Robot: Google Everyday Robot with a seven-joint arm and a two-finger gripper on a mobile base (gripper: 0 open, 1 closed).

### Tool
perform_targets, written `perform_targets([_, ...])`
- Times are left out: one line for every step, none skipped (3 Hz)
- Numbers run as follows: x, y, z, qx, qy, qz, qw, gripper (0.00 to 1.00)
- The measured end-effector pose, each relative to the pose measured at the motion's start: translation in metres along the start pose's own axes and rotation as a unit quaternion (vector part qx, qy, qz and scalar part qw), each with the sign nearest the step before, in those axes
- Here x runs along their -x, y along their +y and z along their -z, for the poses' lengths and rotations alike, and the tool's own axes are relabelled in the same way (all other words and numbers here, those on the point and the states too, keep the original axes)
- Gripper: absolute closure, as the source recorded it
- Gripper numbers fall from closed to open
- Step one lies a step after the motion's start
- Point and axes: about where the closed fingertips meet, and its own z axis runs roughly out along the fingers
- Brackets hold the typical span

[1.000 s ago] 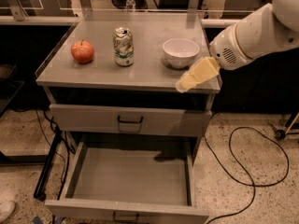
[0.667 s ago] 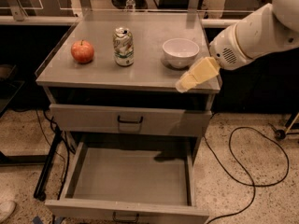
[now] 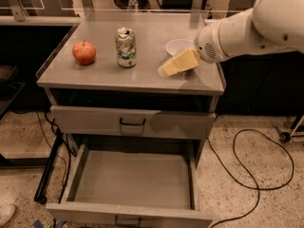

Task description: Place 7up can into middle drawer

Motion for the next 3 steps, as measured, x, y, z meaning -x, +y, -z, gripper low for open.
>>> perform_targets([0.009, -0.005, -0.008, -0.008, -0.019, 0.0, 0.9998, 0.0])
perform_targets([0.009, -0.005, -0.008, -0.008, -0.019, 0.0, 0.9998, 0.0])
perform_targets([0.016, -0.001, -0.025, 0.001, -0.041, -0.004, 0.9991, 0.0])
